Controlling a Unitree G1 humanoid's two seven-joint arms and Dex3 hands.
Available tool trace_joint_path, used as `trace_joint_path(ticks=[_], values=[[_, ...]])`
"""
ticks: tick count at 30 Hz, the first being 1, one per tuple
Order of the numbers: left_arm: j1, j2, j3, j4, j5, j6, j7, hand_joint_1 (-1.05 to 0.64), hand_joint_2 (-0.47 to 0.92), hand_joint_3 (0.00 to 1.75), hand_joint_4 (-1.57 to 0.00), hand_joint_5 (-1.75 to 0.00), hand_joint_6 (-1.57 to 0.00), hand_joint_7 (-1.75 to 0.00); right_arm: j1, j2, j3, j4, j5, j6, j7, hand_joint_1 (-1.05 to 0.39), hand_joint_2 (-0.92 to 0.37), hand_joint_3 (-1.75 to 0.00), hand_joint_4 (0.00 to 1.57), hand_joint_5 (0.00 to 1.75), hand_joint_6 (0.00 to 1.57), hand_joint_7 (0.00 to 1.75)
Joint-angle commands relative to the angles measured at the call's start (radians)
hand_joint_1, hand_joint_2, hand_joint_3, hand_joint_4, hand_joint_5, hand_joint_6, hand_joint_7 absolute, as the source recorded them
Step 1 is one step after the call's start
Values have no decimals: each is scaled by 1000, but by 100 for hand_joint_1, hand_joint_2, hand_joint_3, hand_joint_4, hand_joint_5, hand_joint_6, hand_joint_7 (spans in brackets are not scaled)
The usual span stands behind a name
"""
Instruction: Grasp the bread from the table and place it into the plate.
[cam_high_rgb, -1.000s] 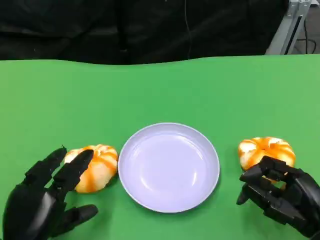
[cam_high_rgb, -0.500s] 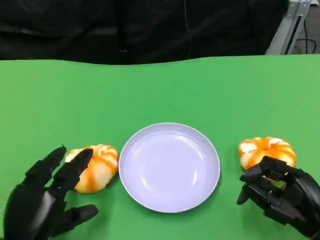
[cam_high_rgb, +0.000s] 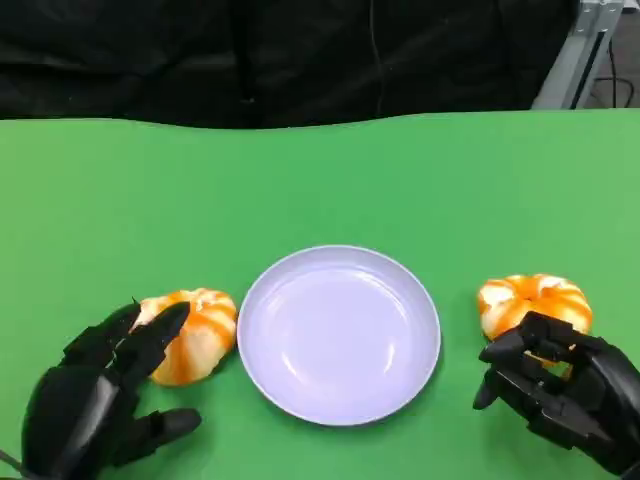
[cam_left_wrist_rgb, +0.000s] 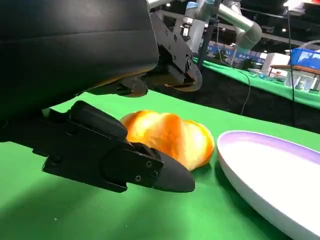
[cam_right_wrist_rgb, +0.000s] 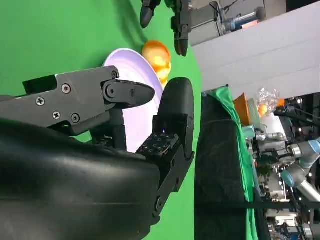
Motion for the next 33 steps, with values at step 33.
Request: trace_joint_path(ticks=[33], values=[[-180, -7, -87, 247, -82, -23, -32, -63, 92, 9, -42, -1, -45, -1, 7, -11, -9, -19, 3, 4, -2, -6, -92, -33, 58, 153, 72, 99]])
